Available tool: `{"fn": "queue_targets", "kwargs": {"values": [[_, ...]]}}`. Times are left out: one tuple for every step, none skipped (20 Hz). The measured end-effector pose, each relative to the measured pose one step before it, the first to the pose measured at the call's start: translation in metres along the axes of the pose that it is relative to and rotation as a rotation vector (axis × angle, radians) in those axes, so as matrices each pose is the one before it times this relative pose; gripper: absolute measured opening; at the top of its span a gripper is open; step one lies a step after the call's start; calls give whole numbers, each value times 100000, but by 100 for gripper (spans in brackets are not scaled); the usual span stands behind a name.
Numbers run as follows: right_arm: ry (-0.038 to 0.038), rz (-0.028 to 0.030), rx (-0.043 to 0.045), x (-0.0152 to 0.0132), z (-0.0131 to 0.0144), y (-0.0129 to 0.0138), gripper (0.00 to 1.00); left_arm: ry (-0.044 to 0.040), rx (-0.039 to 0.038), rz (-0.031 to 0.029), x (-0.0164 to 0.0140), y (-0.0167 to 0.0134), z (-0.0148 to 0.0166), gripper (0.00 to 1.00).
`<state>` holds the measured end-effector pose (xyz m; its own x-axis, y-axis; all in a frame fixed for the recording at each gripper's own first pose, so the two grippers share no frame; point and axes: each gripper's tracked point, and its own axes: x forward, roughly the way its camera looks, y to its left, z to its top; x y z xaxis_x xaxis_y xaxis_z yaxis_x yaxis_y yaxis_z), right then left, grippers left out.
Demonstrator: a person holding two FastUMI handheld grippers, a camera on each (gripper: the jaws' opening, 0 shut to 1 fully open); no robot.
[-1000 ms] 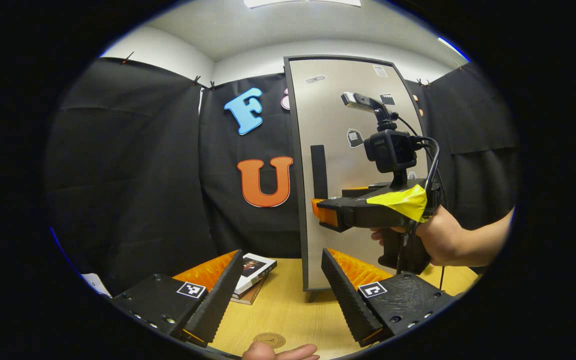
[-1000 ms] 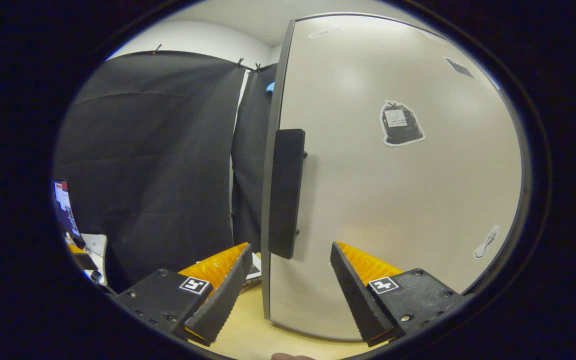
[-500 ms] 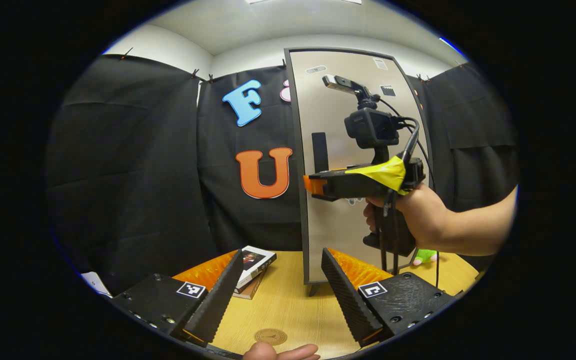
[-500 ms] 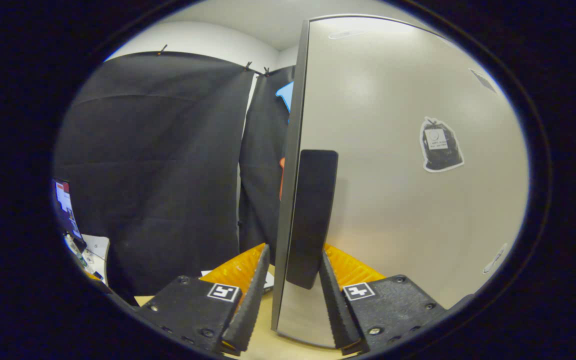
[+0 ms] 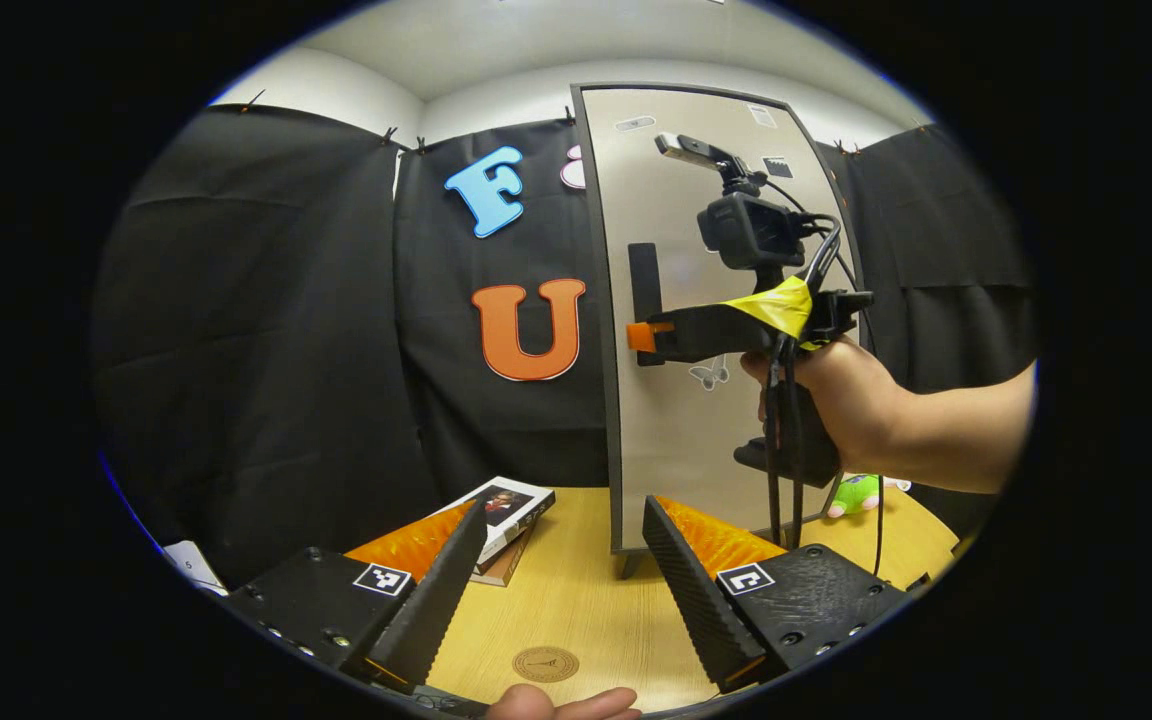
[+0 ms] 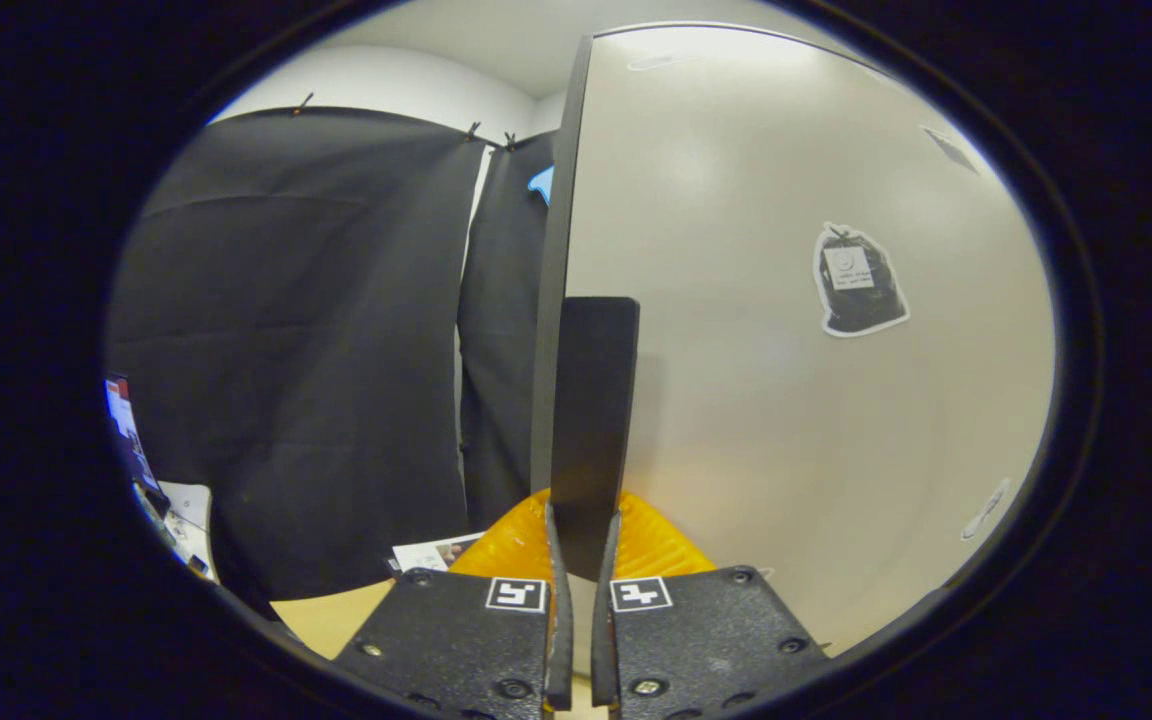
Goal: Open the cabinet door with the right hand, grasp the bottle in the cabinet with the left hand and place it on the coaster, then close the cabinet door with the right hand.
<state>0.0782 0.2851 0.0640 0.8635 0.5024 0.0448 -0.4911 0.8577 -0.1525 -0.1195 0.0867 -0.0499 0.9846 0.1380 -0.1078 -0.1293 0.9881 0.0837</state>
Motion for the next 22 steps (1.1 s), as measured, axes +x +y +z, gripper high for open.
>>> {"fn": "queue_targets", "kwargs": {"values": [[410,488,-127,-66,2,2,10,841,-97,475,-21,315,-401,95],[382,445,129,-162,-42,88,10,644,-379,-225,67,-62,-195,95],[194,303,540,-198,3,92,10,705,-216,158,88,74,-282,95],[85,498,492,-277,35,180,10,541,-177,75,41,150,-204,95],[-64,423,519,-427,41,248,10,217,-166,-250,17,37,-69,95],[21,465,739,-365,-12,297,10,231,153,185,36,145,-78,95],[193,568,596,43,-59,-164,10,1034,494,877,26,328,-288,95],[264,836,292,-117,-51,-18,10,1005,-114,-299,145,51,-396,95],[160,771,373,-183,0,-21,10,1139,-664,-707,196,-160,-492,95],[153,601,314,-155,-98,-3,10,963,-468,-410,124,-38,-344,95],[201,463,170,-177,-22,-22,9,1021,-153,-538,62,-65,-170,95],[142,440,255,-152,-36,-66,10,801,180,-23,48,125,-250,95],[134,326,419,-122,-8,-80,9,314,35,-422,91,4,-69,95],[137,269,516,-171,-49,42,10,87,-174,-594,97,-106,-51,95],[259,278,749,20,-23,-37,10,9,-326,-598,25,-20,18,95],[188,355,535,-109,-54,30,9,-166,-451,-861,63,-134,-33,95],[183,266,126,-63,3,-105,10,-52,-304,-479,44,-31,9,95],[187,177,118,-44,-51,-52,10,-99,-86,-763,95,-21,-73,95],[114,173,280,-26,-37,2,10,-119,121,-622,90,-175,38,95],[-10,127,236,-73,-52,-46,10,-47,133,-412,114,-110,-117,95],[-87,86,54,-50,-29,-66,10,147,70,-692,41,-177,-89,95],[85,269,-347,-74,-16,-35,9,215,88,-498,-52,-191,-74,95]]}}
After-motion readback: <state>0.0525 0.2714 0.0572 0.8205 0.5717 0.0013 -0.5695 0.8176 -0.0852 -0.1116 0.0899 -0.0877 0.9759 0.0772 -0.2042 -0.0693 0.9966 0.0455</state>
